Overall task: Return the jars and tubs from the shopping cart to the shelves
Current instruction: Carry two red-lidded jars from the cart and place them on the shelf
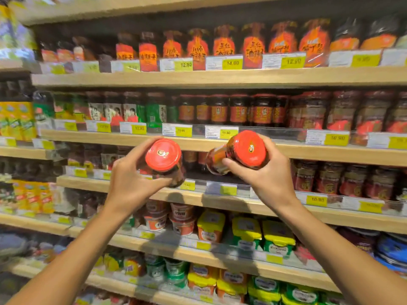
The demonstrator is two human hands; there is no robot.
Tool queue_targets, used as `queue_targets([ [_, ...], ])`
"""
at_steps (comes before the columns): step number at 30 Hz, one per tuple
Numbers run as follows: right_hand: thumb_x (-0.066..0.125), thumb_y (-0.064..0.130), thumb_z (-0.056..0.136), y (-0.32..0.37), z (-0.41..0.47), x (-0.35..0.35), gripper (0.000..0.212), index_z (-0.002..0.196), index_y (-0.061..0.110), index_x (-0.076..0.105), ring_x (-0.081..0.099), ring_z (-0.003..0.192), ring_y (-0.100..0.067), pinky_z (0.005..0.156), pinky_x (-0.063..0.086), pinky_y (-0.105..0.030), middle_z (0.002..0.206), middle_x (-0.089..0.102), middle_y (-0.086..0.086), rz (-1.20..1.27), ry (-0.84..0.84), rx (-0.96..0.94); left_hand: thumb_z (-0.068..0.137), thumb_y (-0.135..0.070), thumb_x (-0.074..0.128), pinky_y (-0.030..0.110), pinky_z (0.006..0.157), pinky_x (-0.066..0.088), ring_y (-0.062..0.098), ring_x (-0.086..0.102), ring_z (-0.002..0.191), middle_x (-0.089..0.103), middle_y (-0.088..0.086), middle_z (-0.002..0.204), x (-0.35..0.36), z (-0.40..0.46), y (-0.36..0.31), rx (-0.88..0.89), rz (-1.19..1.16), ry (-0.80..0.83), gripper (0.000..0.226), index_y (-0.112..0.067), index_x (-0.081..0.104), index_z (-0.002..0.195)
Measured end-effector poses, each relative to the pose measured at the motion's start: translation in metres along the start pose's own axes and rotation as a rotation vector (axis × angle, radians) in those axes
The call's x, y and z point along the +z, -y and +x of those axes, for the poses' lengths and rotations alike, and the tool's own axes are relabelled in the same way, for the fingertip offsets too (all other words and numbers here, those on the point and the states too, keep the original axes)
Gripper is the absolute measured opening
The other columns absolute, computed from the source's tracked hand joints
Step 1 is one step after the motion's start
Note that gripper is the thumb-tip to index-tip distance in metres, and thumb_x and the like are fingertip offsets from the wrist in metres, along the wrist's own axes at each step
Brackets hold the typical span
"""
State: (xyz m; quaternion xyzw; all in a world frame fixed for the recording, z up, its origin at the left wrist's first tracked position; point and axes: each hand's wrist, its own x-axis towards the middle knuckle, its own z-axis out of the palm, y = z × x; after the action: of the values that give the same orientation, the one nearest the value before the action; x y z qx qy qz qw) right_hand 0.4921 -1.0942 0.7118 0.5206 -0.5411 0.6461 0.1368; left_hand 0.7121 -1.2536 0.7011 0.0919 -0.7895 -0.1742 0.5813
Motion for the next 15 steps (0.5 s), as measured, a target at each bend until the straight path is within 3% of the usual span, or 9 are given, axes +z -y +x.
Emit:
queue_targets([
  [3, 0.093, 0.045, 0.061, 0.011, 0.020, 0.017, 0.068, 0.119, 0.024, 0.064, 0.067, 0.098, -0.005, 0.089, 0.054, -0.027, 0.108, 0.070, 0.011, -0.020, -0.067, -0.027, 0.056, -0.029, 0.096, 0.021, 0.103, 0.047, -0.006, 0.058, 0.119, 0.062, -0.020, 0.126, -0.010, 0.016, 0.018, 0.007, -0.022, 0.010, 0.086, -0.025, 0.058, 0.134],
  [7, 0.094, 0.043, 0.059, 0.020, 0.050, 0.035, 0.071, 0.119, 0.021, 0.063, 0.067, 0.101, -0.009, 0.092, 0.055, -0.032, 0.110, 0.071, 0.006, -0.055, -0.160, -0.076, 0.054, -0.036, 0.094, 0.030, 0.104, 0.049, 0.004, 0.061, 0.120, 0.065, -0.011, 0.127, -0.020, 0.035, 0.033, 0.052, -0.067, 0.027, 0.088, -0.022, 0.059, 0.133],
  [12, 0.095, 0.043, 0.059, 0.021, 0.085, 0.048, 0.075, 0.121, 0.016, 0.064, 0.065, 0.099, -0.004, 0.089, 0.050, -0.019, 0.110, 0.070, 0.007, -0.167, -0.210, -0.125, 0.055, -0.028, 0.095, 0.019, 0.095, 0.051, 0.003, 0.064, 0.113, 0.066, -0.008, 0.127, -0.027, 0.048, 0.042, 0.057, -0.145, 0.012, 0.087, -0.019, 0.059, 0.134],
  [15, 0.095, 0.044, 0.060, 0.017, 0.097, 0.055, 0.075, 0.122, 0.017, 0.063, 0.063, 0.097, 0.001, 0.083, 0.045, -0.008, 0.110, 0.068, 0.009, -0.221, -0.198, -0.125, 0.056, -0.028, 0.095, 0.026, 0.098, 0.052, 0.006, 0.063, 0.116, 0.065, -0.007, 0.130, -0.032, 0.055, 0.046, 0.068, -0.159, 0.015, 0.088, -0.019, 0.058, 0.135],
])
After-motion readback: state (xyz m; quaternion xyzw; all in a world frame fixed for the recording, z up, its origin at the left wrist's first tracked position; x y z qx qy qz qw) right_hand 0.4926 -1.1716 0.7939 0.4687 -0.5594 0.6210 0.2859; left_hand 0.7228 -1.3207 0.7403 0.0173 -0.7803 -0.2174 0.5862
